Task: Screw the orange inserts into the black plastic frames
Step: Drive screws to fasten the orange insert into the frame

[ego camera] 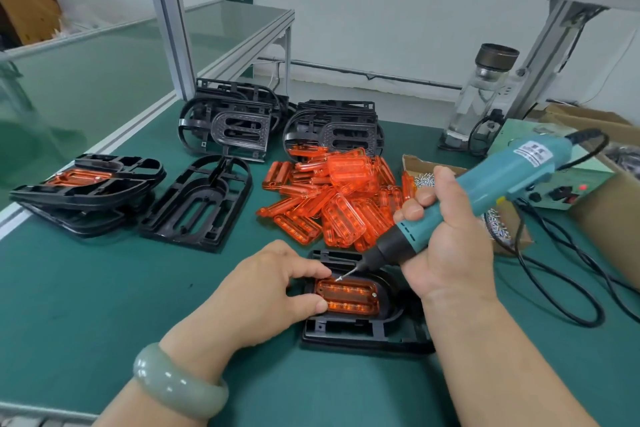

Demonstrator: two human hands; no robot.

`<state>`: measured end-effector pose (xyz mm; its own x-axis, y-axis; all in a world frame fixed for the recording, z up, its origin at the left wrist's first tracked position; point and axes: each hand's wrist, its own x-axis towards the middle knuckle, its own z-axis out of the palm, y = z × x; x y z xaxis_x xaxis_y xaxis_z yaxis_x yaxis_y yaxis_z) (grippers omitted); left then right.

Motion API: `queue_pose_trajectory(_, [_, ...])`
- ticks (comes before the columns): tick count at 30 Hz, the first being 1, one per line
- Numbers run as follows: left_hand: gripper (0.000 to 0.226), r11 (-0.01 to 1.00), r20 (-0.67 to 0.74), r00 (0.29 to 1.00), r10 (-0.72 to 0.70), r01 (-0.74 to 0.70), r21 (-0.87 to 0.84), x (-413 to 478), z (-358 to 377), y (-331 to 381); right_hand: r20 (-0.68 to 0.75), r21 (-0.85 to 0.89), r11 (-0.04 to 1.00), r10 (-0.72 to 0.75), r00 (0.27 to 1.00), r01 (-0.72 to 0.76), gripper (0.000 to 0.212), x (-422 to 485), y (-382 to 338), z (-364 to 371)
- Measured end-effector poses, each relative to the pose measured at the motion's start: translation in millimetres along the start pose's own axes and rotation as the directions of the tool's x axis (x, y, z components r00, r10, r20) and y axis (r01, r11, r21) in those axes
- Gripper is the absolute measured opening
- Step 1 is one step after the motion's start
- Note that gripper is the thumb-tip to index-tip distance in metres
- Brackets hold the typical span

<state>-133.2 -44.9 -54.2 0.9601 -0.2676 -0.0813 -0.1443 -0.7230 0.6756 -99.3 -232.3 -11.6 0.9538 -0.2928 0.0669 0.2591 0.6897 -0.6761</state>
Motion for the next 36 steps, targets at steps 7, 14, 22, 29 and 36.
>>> queue_pose_trajectory(7, [0.041, 1.000, -0.005, 1.000, 0.001, -0.001, 0.014, 1, 0, 0, 0.101, -0.122, 0.991, -0.040, 0.994, 0.052, 0.009, -5, 13, 11])
queue_pose_trajectory(14, [0.041, 1.000, -0.008, 1.000, 0.003, -0.003, 0.015, -1, 0, 1, 0.160, -0.219, 0.972, -0.056, 0.986, 0.091, 0.007, -8, 16, 15])
queue_pose_trajectory(22, [0.041, 1.000, -0.009, 1.000, 0.003, -0.003, 0.009, 0, 1, 0, 0.181, -0.255, 0.959, -0.079, 0.980, 0.124, 0.007, -10, 19, 16])
queue_pose_trajectory(29, [0.040, 1.000, -0.015, 1.000, -0.001, 0.001, 0.013, 0, 1, -1, 0.299, -0.317, 0.933, -0.069, 0.952, 0.168, 0.017, -13, 21, 23])
queue_pose_trajectory(36, [0.028, 0.999, 0.068, 0.997, 0.021, -0.024, 0.045, 1, -5, 7, 0.642, -0.343, 0.908, 0.039, 0.766, 0.242, 0.020, -16, 25, 29])
